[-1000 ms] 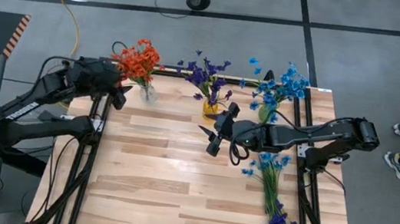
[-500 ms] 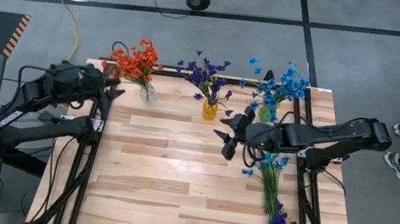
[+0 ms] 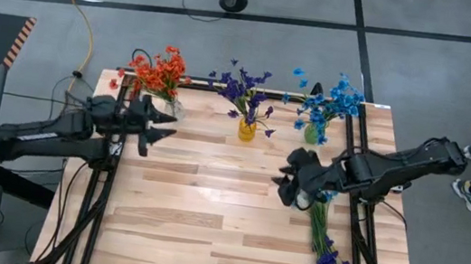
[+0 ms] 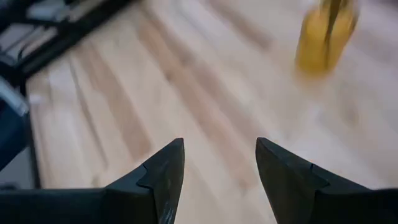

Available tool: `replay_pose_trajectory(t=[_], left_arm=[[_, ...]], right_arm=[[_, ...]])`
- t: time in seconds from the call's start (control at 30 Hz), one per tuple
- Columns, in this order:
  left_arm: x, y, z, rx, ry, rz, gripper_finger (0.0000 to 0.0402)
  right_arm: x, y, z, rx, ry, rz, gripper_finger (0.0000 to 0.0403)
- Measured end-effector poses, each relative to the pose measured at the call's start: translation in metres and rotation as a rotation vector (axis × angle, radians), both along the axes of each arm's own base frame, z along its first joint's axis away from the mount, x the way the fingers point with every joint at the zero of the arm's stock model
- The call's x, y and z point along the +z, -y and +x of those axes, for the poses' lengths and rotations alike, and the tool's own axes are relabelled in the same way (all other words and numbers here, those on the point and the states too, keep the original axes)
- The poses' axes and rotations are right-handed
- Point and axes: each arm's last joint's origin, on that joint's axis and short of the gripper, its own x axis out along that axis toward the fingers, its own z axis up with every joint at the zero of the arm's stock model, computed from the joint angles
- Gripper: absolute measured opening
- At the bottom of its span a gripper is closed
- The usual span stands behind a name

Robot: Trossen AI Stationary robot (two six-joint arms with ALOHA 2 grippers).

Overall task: Sort flowers into vase by color
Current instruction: Put the purple flower into the orange vase

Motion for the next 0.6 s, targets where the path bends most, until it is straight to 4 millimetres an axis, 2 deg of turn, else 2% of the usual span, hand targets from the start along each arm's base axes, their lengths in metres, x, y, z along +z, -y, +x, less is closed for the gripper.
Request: replay_pose_trajectory(t=[0.17, 0.33, 0.6], left_arm=[[-0.012, 0.008, 0.019, -0.021, -0.011, 0.02, 0.0185], [-0.018, 0.016, 0.039, -0.011, -0.042, 0.076, 0.0185], [-0.03, 0.029, 0.069, -0.088, -0.054, 0.097, 0.0185]], right_arm=[[-0.014, -0.013, -0.002, -0.004, -0.123, 0.165, 0.0226], [-0.03, -0.026, 0.004, -0.019, -0.225, 0.275, 0.0226], [-0.062, -0.047, 0.014, 0.017, -0.471, 0.473, 0.0226]])
